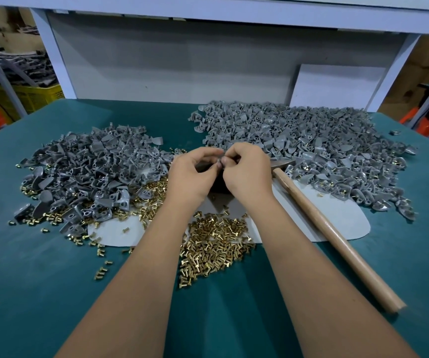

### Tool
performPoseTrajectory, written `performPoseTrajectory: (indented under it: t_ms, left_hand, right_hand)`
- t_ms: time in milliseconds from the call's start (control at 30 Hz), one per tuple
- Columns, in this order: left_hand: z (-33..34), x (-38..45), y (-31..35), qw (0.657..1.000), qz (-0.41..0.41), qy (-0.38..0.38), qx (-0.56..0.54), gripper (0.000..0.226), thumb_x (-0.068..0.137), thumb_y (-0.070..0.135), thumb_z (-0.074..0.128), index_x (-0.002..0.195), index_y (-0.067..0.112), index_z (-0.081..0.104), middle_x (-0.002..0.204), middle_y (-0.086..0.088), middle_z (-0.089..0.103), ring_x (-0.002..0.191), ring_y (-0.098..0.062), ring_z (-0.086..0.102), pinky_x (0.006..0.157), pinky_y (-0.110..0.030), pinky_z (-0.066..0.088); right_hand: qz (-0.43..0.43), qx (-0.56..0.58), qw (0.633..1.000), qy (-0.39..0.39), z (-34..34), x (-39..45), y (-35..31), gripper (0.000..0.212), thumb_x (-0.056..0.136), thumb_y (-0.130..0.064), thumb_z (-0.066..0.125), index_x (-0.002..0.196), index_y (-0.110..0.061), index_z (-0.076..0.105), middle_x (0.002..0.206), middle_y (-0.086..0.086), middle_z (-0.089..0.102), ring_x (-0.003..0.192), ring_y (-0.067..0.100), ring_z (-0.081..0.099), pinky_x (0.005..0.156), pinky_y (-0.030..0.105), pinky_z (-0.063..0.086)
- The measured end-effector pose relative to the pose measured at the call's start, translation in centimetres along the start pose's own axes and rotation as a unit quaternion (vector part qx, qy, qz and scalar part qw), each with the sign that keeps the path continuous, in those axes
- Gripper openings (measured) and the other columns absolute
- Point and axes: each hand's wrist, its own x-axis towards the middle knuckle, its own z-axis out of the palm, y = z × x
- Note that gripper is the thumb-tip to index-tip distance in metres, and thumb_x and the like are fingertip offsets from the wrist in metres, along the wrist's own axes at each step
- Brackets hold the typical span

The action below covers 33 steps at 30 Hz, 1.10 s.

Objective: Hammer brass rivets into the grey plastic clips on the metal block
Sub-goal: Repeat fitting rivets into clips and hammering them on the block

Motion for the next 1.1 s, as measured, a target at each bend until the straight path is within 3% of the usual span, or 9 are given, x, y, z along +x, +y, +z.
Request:
performPoseTrajectory:
  t_ms: [167,300,433,600,733,833,933,1000,1100]
  left_hand:
    - [-0.3,0.0,0.0,1.0,-0.005,-0.005,-0.02,0.027,0.088,0.003,0.068,0.102,0.024,0.072,0.098,0.004,0.074,0.096,-0.004,0.067,0.095,-0.031,0.053]
    - [-0.4,0.0,-0.1,0.999,-0.016,-0.002,-0.036,0.026,0.088,0.007,0.069,0.099,0.03,0.072,0.093,0.011,0.074,0.091,0.002,0.066,0.088,-0.025,0.053]
    - [-0.3,0.2,-0.3,0.999,-0.026,0.0,-0.043,0.024,0.088,0.009,0.07,0.103,0.028,0.072,0.093,0.011,0.074,0.094,-0.001,0.067,0.085,-0.021,0.051]
    - [-0.3,0.3,-0.5,0.998,-0.033,0.002,-0.053,0.024,0.088,0.011,0.071,0.101,0.031,0.073,0.093,0.01,0.075,0.093,-0.003,0.068,0.087,-0.024,0.052]
    - [-0.3,0.3,-0.5,0.998,-0.032,0.008,-0.052,0.024,0.087,0.012,0.072,0.098,0.034,0.073,0.093,0.01,0.075,0.095,-0.004,0.068,0.092,-0.03,0.053]
    - [-0.1,0.1,-0.3,0.999,-0.026,0.018,-0.041,0.026,0.086,0.01,0.073,0.095,0.035,0.072,0.092,0.011,0.075,0.098,-0.005,0.068,0.094,-0.032,0.053]
    - [0.1,-0.2,-0.1,0.999,-0.019,0.028,-0.039,0.028,0.085,0.008,0.074,0.09,0.036,0.071,0.09,0.011,0.074,0.093,-0.002,0.068,0.091,-0.029,0.055]
    - [0.1,-0.3,0.0,0.999,-0.02,0.033,-0.027,0.027,0.085,0.009,0.074,0.091,0.034,0.072,0.09,0.011,0.074,0.092,0.0,0.068,0.091,-0.03,0.055]
    - [0.1,-0.4,0.0,0.999,-0.025,0.04,0.003,0.022,0.086,0.013,0.073,0.098,0.032,0.073,0.094,0.013,0.073,0.103,-0.008,0.065,0.095,-0.037,0.054]
  right_hand:
    - [-0.025,0.024,0.999,0.005,0.0,-0.4,0.5,0.013,0.09,-0.015,0.058,0.08,-0.014,0.066,0.085,0.0,0.064,0.089,0.019,0.054,0.074,0.033,0.044]
    - [-0.02,0.075,0.997,0.03,-0.2,-0.4,0.9,0.024,0.094,-0.016,0.049,0.074,-0.009,0.06,0.072,0.0,0.058,0.072,0.017,0.05,0.06,0.032,0.034]
    - [-0.019,0.09,0.995,0.033,-0.1,-0.6,1.1,0.027,0.096,-0.018,0.046,0.075,-0.006,0.06,0.07,0.002,0.056,0.068,0.018,0.049,0.06,0.033,0.035]
    - [-0.015,0.111,0.993,0.025,-0.4,-0.5,1.3,0.024,0.095,-0.018,0.047,0.081,-0.009,0.064,0.076,0.001,0.061,0.076,0.018,0.055,0.068,0.035,0.044]
    - [-0.025,0.116,0.993,0.025,-0.7,-0.7,1.6,0.022,0.095,-0.019,0.048,0.084,-0.012,0.066,0.078,-0.003,0.062,0.077,0.012,0.054,0.068,0.03,0.042]
    - [-0.033,0.011,0.996,0.082,-1.9,-0.7,2.6,0.023,0.096,-0.021,0.047,0.086,-0.016,0.066,0.083,-0.006,0.061,0.083,0.014,0.053,0.069,0.031,0.043]
    - [0.002,-0.142,0.98,0.137,-4.2,-0.7,3.9,0.02,0.094,-0.021,0.048,0.103,-0.016,0.065,0.101,0.0,0.061,0.095,0.017,0.049,0.074,0.03,0.039]
    - [0.03,-0.256,0.959,0.119,-5.4,-1.3,4.9,0.025,0.093,-0.025,0.05,0.11,-0.01,0.061,0.11,0.01,0.059,0.101,0.027,0.05,0.075,0.033,0.038]
    - [0.075,-0.324,0.942,0.046,-6.2,-2.4,5.6,0.039,0.094,-0.038,0.052,0.111,-0.005,0.057,0.113,0.017,0.057,0.106,0.036,0.052,0.071,0.036,0.038]
